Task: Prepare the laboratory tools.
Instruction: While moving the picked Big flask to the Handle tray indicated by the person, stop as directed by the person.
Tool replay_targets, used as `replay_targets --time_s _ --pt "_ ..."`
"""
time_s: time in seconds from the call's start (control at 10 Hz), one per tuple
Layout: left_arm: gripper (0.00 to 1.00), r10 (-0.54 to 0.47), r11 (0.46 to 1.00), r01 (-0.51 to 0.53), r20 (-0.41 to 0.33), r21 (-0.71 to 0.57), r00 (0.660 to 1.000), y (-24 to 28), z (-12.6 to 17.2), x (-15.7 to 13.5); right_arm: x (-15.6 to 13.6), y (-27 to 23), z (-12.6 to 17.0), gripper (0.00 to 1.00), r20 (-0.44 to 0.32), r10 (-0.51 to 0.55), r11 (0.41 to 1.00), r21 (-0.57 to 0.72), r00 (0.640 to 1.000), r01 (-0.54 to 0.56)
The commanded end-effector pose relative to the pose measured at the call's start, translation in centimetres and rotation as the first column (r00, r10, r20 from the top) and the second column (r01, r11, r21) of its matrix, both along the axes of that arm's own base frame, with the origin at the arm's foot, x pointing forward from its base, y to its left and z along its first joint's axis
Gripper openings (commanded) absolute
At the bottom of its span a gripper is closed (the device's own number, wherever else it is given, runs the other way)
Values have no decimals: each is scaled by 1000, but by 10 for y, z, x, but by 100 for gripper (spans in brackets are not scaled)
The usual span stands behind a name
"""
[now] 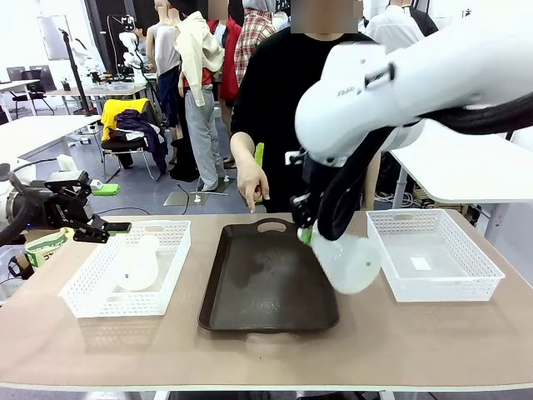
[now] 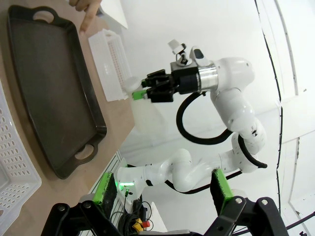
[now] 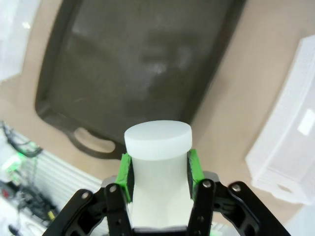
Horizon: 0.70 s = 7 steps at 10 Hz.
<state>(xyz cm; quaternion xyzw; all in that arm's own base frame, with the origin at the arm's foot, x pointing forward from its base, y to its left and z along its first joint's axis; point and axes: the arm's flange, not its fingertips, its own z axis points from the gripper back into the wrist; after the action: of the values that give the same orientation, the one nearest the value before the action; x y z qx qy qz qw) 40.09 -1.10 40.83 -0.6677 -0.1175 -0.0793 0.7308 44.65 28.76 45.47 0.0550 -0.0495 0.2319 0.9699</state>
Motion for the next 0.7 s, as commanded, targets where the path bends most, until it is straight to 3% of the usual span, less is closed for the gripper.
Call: replay_targets --time_s 0.0,0.4,0.6 --pt "100 0 1000 0 3 -8 1000 0 2 -1 9 21 -23 0 75 99 995 -14 992 -98" --pt "100 0 1000 0 3 -8 1000 0 2 -1 43 66 -47 0 67 189 982 -29 980 -188" --pt "100 0 1000 0 3 -8 1000 0 2 -1 65 81 -47 0 54 177 984 -22 983 -176"
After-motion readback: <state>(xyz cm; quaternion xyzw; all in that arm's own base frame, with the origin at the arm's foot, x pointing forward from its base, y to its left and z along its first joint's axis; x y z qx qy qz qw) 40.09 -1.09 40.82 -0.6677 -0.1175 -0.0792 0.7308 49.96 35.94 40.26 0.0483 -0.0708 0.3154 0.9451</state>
